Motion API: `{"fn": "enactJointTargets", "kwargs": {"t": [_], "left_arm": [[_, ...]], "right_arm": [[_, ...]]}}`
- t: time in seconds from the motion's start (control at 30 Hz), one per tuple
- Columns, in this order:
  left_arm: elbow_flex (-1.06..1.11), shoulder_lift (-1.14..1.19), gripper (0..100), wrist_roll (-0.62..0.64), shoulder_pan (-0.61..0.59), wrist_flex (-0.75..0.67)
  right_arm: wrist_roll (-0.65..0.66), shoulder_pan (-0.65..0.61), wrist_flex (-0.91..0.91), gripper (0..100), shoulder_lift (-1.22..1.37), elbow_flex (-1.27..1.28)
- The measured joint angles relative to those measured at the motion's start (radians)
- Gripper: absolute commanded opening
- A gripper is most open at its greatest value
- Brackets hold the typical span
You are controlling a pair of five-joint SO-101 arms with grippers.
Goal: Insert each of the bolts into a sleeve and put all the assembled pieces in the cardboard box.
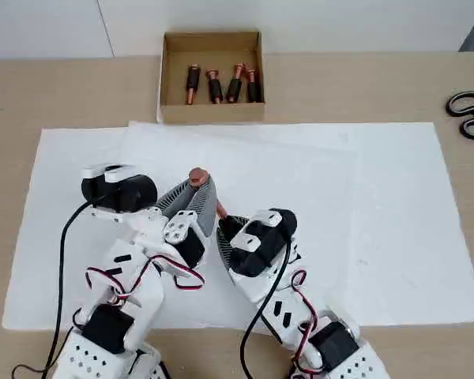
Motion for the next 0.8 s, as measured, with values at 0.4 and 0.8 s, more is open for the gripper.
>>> {"fn": "enactJointTargets", "kwargs": {"t": [0.4, 0.8], "left_arm": [[-0.037, -0.002, 1, 0.002, 0.023, 0.074], [-0.054, 0.0, 1, 0.002, 0.046, 0.124]], "right_arm": [[0.0, 0.0, 0.0, 0.4, 0.0, 0.0], [0.0, -0.002, 0.0, 0.4, 0.0, 0.0]]}}
